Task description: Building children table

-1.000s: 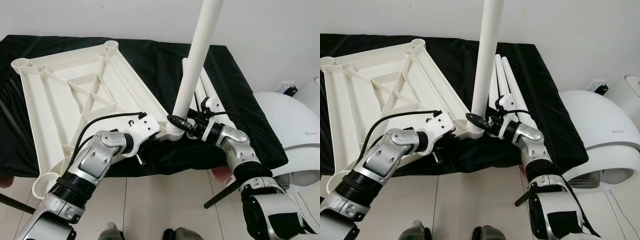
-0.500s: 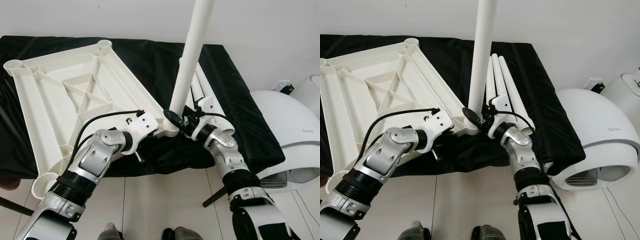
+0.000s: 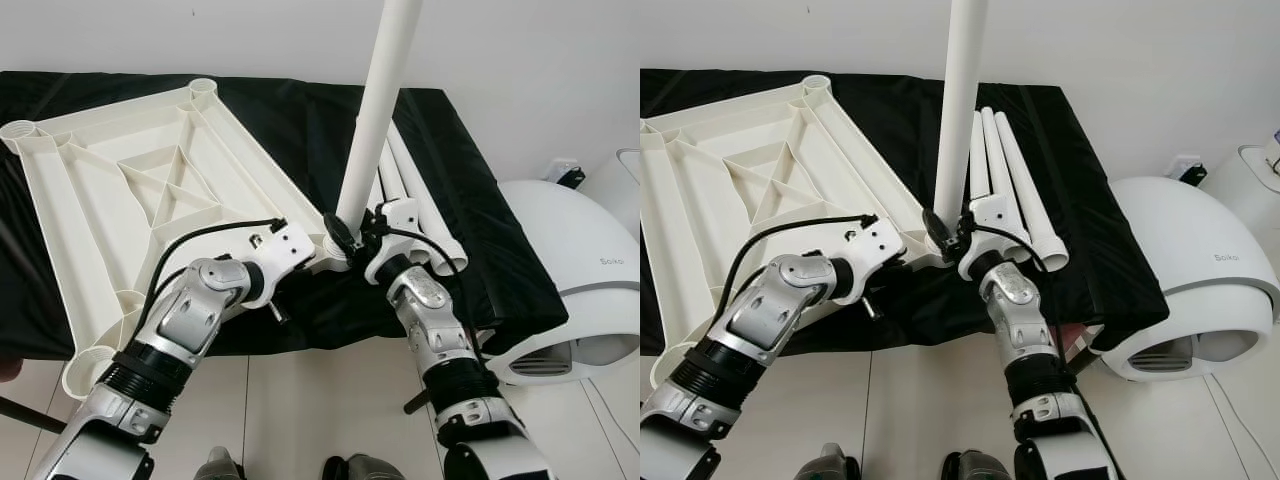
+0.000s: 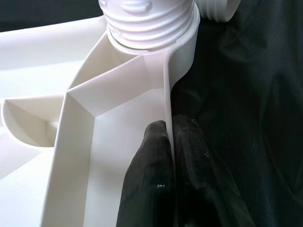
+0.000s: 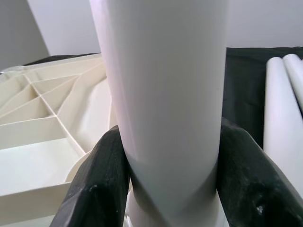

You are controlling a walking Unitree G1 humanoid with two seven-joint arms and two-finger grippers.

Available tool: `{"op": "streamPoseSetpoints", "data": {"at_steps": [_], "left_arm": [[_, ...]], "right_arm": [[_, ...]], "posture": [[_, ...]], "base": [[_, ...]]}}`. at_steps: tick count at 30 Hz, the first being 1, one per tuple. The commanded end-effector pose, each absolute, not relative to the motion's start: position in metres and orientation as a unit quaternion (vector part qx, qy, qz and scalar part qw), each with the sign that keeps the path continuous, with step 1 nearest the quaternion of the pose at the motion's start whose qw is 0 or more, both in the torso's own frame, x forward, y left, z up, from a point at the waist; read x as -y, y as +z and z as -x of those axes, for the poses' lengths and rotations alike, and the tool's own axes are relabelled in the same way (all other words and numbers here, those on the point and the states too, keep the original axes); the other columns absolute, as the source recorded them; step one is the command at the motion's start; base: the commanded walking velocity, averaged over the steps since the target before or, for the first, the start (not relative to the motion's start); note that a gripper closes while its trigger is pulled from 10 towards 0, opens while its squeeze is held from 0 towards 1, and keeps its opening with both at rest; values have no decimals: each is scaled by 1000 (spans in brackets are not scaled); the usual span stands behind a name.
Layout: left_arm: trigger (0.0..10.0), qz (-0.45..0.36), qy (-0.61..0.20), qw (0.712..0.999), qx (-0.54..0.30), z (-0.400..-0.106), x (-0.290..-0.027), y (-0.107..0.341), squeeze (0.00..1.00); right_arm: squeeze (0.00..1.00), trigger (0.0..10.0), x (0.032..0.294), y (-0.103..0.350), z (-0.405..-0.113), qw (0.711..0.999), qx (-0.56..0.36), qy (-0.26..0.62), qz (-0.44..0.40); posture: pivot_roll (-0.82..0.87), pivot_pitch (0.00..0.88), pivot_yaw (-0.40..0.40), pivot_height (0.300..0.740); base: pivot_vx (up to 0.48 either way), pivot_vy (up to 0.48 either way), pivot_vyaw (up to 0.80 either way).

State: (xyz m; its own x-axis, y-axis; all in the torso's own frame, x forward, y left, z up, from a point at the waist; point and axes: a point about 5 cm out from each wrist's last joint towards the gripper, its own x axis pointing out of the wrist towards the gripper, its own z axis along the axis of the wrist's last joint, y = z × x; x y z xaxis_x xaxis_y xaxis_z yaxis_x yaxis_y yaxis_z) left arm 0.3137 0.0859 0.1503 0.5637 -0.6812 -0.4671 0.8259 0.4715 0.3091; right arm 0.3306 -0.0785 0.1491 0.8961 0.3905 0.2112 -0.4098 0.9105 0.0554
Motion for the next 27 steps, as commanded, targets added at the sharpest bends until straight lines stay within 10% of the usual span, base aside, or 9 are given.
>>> {"op": "streamPoseSetpoints", "data": {"at_steps": [1,15,16,19,20,22,23,27], "left_arm": [[10000,-262,-448,844,-135,-311,-80,150,0],[10000,-262,-448,844,-135,-310,-79,149,0],[10000,-262,-449,844,-135,-310,-79,149,0],[10000,-261,-450,843,-134,-310,-78,149,0],[10000,-261,-450,843,-134,-310,-78,148,0],[10000,-262,-450,843,-134,-310,-78,148,0],[10000,-262,-451,843,-134,-310,-78,148,0],[10000,-263,-451,842,-134,-311,-78,148,0]], "right_arm": [[0,0,63,147,-326,973,84,204,-66],[0,0,58,144,-322,981,76,171,-59],[0,10000,58,143,-322,981,72,170,-57],[0,10000,59,142,-324,981,65,171,-61],[361,10000,60,142,-324,981,63,171,-62],[529,10000,62,142,-325,981,61,171,-61],[1000,10000,63,142,-326,981,59,174,-62],[1000,10000,69,142,-329,977,55,196,-58]], "posture": [[23,30,-70,740],[25,15,-74,740],[24,14,-74,740],[22,8,-74,740],[22,8,-74,740],[22,6,-75,740],[22,5,-75,740],[18,3,-74,740]], "base": [[0,0,0],[0,0,0],[0,0,0],[0,0,0],[0,0,0],[0,0,0],[0,0,0],[0,0,0]]}}
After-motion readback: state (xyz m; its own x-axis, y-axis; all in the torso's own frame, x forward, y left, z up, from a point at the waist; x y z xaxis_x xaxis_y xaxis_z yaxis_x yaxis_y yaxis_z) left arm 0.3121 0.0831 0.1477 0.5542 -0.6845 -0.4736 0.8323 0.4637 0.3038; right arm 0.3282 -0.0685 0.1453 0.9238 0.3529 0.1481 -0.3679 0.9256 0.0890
